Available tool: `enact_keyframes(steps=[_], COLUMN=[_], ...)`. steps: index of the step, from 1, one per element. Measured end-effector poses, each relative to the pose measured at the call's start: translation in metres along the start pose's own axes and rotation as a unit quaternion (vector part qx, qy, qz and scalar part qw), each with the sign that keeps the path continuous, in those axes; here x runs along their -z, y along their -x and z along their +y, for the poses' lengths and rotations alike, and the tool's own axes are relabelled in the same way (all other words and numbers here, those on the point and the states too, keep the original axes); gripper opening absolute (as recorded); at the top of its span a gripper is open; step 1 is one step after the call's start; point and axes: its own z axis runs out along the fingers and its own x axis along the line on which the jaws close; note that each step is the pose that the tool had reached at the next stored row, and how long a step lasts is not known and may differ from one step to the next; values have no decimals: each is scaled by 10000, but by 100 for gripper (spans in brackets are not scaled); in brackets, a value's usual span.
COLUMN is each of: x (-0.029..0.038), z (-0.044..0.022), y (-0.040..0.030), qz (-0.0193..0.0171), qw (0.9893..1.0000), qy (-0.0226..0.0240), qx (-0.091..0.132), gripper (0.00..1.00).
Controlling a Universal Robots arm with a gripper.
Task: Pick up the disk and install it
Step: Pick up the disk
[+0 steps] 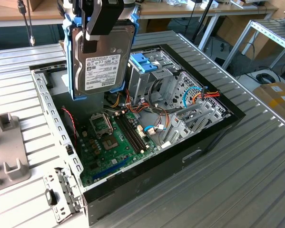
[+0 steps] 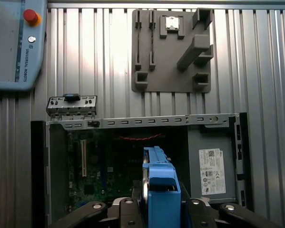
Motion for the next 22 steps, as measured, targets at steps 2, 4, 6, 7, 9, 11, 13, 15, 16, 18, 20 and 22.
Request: enact_keyframes(steps=[2,4,6,7,9,11,13,15,16,18,20,22], x=[0,1,1,1,1,1,0,1,1,1,1,1], z=[-1,-1,-2,-2,-2,-2,-3,-3,-3,-3,-4,-4], y=[-19,-26,-32,-35,-39,-43,-46,-53,-57,-60,-66,-70], qz=[0,0,-1,0,0,0,0,0,0,0,0,0], qw=[10000,10000,10000,10000,10000,10000,10000,10000,10000,10000,10000,10000], qy=[0,0,0,0,0,0,0,0,0,0,0,0], qx=[0,0,0,0,0,0,0,0,0,0,0,0], gripper=[37,37,37,37,37,37,37,37,37,37,37,37])
